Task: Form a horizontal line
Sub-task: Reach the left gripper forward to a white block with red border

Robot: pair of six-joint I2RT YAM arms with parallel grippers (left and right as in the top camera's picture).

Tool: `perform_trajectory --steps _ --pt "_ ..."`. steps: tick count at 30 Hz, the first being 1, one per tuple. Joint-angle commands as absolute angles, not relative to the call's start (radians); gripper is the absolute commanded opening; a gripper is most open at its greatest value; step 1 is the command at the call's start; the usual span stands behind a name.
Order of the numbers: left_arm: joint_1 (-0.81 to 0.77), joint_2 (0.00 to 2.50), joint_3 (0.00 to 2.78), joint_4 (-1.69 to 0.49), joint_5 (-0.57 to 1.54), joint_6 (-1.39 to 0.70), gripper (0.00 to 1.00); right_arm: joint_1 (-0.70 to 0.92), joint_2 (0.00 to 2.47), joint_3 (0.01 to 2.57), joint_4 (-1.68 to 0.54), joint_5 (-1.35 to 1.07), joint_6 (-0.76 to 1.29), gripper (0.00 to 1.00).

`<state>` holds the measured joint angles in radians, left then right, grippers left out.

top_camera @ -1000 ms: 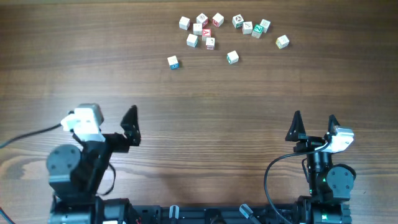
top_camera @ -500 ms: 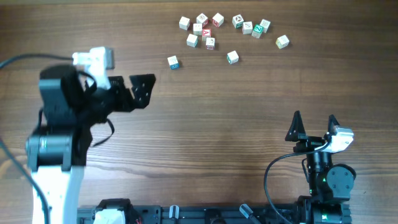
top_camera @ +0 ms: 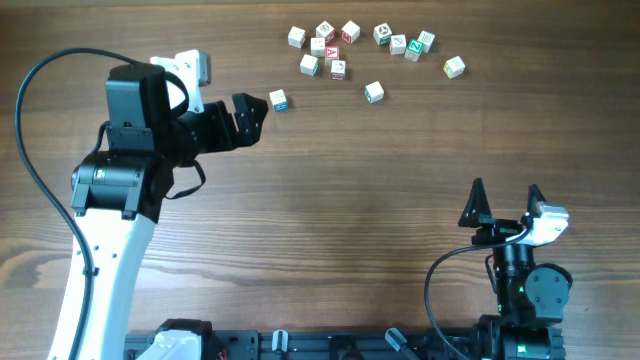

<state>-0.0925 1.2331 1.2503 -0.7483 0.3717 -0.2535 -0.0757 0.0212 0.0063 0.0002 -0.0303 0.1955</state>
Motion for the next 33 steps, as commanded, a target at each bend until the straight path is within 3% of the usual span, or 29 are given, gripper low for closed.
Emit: perform_trajectory --steps 1,12,18,22,33 --pt "-0.097 1.245 1.272 -0.745 0.315 -0.274 1.00 -0.078 0.018 0.005 0.002 -0.047 0.184 1.00" --pt "-0.157 1.409 1.291 -0.616 0.239 -0.316 1.00 -0.078 0.018 0.005 0.002 -0.047 0.184 1.00" --pt "-0.263 1.642 1.487 -0.628 0.087 -0.333 1.00 -0.078 0.018 0.005 0.002 -0.047 0.184 1.00" --pt "-0.307 1.857 1.562 -0.602 -0.050 -0.530 0.89 -0.078 0.018 0.005 0.002 -0.047 0.184 1.00" --pt "-0.314 2.120 1.562 -0.447 -0.203 -0.638 0.79 -0.078 0.018 0.005 0.002 -0.047 0.184 1.00"
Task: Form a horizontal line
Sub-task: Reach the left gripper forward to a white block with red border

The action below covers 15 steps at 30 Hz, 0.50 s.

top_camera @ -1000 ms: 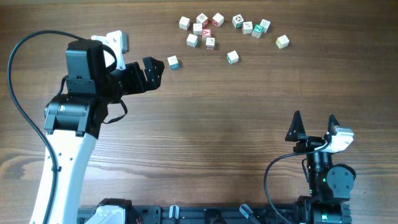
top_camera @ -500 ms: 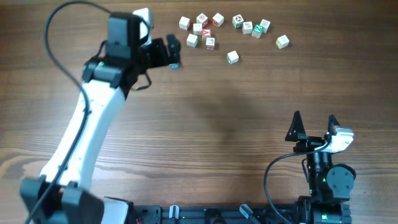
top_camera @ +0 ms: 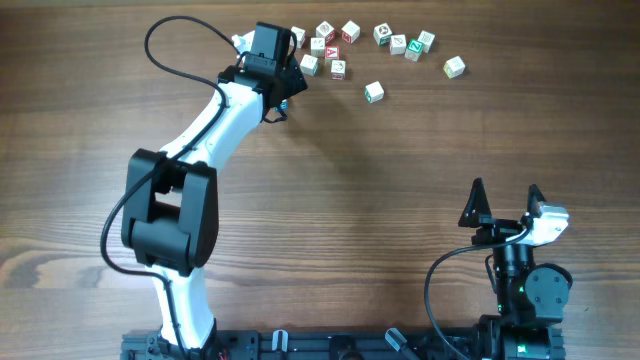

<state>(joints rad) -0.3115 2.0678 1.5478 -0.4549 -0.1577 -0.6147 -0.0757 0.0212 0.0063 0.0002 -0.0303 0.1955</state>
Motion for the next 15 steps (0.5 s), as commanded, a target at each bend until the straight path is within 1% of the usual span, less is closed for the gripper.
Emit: perform_trajectory --steps 1,3,5,7,10,12,13,15 --pt "-0.314 2.144 1.562 -0.446 -0.204 -0.638 0.78 -0.078 0.018 0.005 0.002 -0.047 0.184 1.00" --pt "-0.314 2.188 1.562 -0.425 -0.203 -0.637 0.76 -0.078 0.018 0.005 0.002 -0.047 0.184 1.00" --pt "-0.315 2.206 1.562 -0.406 -0.201 -0.637 0.64 -0.078 0.018 0.005 0.002 -0.047 0.184 1.00" --pt "-0.314 2.209 1.562 -0.393 -0.203 -0.637 0.60 -0.078 0.018 0.005 0.002 -0.047 0.183 1.00" --pt "-0.314 2.209 1.562 -0.392 -0.203 -0.636 0.49 -0.078 0.018 0.005 0.002 -0.047 0.184 1.00" --pt "-0.314 2.209 1.562 -0.395 -0.203 -0.627 0.38 -0.078 0.018 0.005 0.002 -0.047 0.184 1.00" --pt "-0.314 2.209 1.562 -0.398 -0.203 -0.606 0.35 -0.078 0.018 0.005 0.002 -0.047 0.184 1.00" --pt "-0.314 2.208 1.562 -0.411 -0.204 -0.562 0.33 -0.078 0.018 0.005 0.002 -0.047 0.184 1.00"
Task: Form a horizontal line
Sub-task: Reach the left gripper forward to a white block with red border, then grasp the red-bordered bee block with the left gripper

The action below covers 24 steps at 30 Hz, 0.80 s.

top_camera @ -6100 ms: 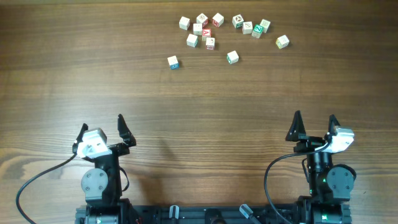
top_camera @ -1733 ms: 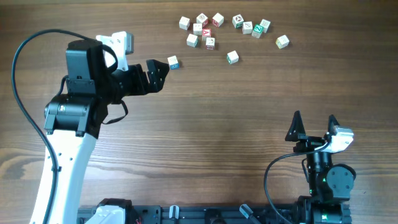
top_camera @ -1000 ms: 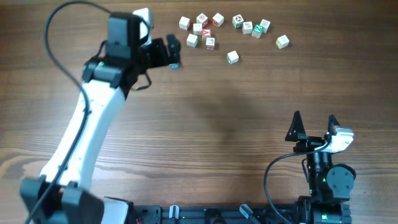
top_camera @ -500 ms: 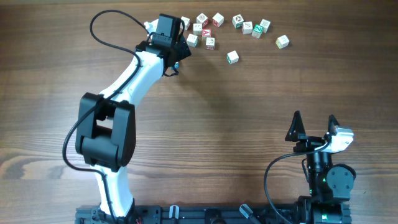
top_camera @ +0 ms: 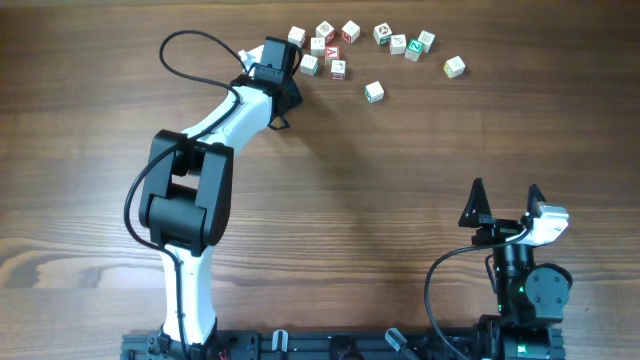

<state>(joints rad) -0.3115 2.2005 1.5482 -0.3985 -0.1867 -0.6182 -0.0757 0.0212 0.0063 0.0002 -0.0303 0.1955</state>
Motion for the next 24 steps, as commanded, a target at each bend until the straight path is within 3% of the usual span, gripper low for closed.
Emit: perform_trajectory --steps 1,7,16,19,24 --pt "-0.314 2.207 1.565 -0.424 -0.210 -0.550 0.32 -0.078 0.018 0.005 0.002 -0.047 0.183 1.00" --pt "-0.327 2.121 1.565 -0.450 -0.210 -0.550 0.29 -0.078 0.018 0.005 0.002 -0.047 0.184 1.00" --pt "-0.532 2.009 1.565 -0.593 -0.219 -0.550 0.31 -0.078 0.018 0.005 0.002 -0.047 0.184 1.00" --pt "-0.541 2.009 1.562 -0.642 -0.224 -0.550 0.27 -0.078 0.018 0.005 0.002 -0.047 0.184 1.00" --pt "-0.540 2.016 1.511 -0.661 -0.233 -0.550 0.30 -0.078 0.018 0.005 0.002 -0.047 0.184 1.00"
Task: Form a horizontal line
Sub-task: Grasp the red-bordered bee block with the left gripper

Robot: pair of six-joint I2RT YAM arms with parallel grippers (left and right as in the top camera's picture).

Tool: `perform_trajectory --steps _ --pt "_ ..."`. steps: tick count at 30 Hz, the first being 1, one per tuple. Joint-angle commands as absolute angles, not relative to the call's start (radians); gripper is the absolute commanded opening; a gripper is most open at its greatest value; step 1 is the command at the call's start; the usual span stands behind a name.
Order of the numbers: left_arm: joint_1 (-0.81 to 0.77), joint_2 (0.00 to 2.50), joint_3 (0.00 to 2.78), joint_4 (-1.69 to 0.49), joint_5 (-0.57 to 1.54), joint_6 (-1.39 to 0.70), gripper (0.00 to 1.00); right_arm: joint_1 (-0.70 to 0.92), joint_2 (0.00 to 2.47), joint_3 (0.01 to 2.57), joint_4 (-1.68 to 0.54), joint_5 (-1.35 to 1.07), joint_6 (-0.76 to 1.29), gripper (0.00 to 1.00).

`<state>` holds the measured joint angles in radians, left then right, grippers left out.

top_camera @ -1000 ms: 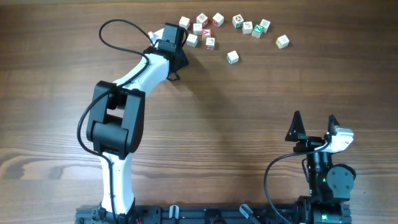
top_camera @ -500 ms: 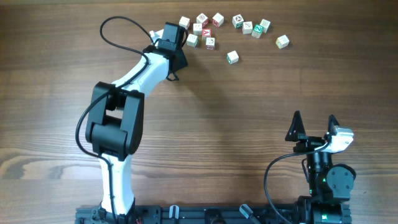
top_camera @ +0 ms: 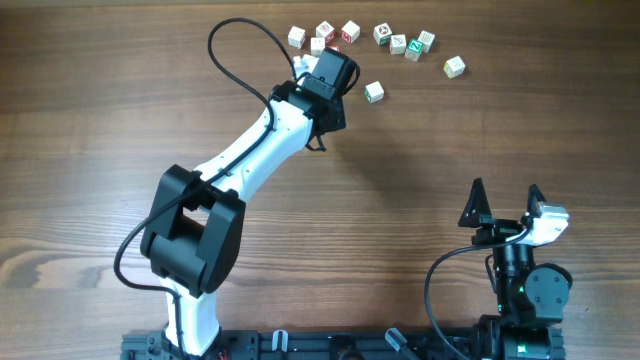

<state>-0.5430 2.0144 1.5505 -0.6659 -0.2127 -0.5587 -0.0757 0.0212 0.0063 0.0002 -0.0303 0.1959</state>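
Several small lettered wooden cubes lie scattered at the table's far edge: a loose cluster on the left, a group to its right, and single cubes at the right and nearer. My left arm reaches far across the table, and its wrist head covers the left gripper at the near edge of the left cluster. The fingers and anything between them are hidden. My right gripper stands open and empty near the front right, far from the cubes.
The left arm's white link runs diagonally from its base at the front left up to the cubes, with a black cable looping above it. The wooden table is bare wood between the cubes and the right arm.
The left wrist has moved right, from the left end of the cluster to its near middle. It now covers two cubes that showed before. The right arm has not moved.
The left gripper was open beside a lone blue-marked cube left of the cluster. Then the arm was stretched out with its wrist over that cube. The wrist then stood at the cluster's left end, and now at its near middle; the blue-marked cube no longer shows.
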Motion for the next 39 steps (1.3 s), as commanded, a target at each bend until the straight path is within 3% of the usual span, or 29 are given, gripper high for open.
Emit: perform_trajectory --steps 1,16,39 --pt "-0.540 2.017 1.497 -0.657 -0.233 -0.550 0.30 -0.078 0.018 0.005 0.002 -0.047 0.184 1.00" --pt "-0.538 2.157 1.471 -0.583 -0.229 -0.422 0.29 -0.078 0.018 0.005 0.002 -0.047 0.184 1.00" --pt "-0.538 2.156 1.472 -0.640 -0.166 -0.421 0.39 -0.078 0.018 0.005 0.002 -0.047 0.184 1.00"
